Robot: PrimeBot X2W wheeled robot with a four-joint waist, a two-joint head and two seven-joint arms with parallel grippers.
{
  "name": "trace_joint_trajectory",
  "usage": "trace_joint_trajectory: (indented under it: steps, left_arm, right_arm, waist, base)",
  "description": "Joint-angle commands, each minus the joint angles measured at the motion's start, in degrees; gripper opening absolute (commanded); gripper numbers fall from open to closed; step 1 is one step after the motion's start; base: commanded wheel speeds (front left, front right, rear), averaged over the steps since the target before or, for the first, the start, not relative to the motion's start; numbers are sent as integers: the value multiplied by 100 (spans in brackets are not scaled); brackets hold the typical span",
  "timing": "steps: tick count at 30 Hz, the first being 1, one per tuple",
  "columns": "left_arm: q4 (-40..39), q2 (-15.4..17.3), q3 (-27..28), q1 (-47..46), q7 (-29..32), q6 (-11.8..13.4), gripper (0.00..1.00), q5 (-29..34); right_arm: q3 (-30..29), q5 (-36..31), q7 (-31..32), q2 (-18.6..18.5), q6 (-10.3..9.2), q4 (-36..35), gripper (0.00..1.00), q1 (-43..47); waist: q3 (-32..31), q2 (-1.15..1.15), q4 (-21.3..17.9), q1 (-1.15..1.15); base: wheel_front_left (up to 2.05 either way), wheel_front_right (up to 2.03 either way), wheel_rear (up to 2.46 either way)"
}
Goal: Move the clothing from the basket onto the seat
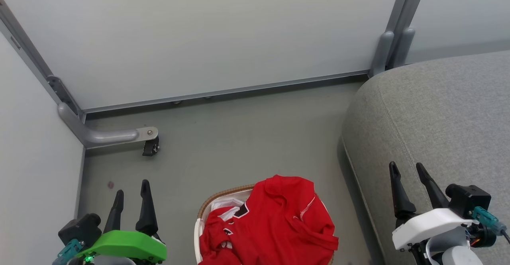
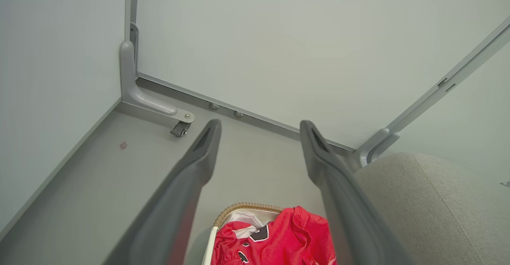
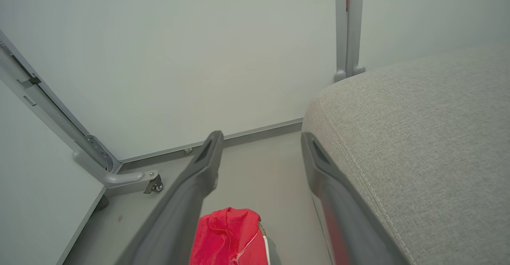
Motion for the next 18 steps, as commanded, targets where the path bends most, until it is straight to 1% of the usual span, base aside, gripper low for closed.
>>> trace_joint_trajectory:
  steps: [1,18]
  left_arm:
    - [-11,48,7,28,-46,13,100,136]
    - [162,54,-61,58,-253,15,100,789]
  right_arm:
    - [3,-158,-54,-38,2,-53,100,41]
    - [51,-961,-258,-46,2,14,100,77]
  waist:
    - [1,0,1,0]
    - [17,0,46,0]
  base:
    - [0,0,0]
    - [0,0,0]
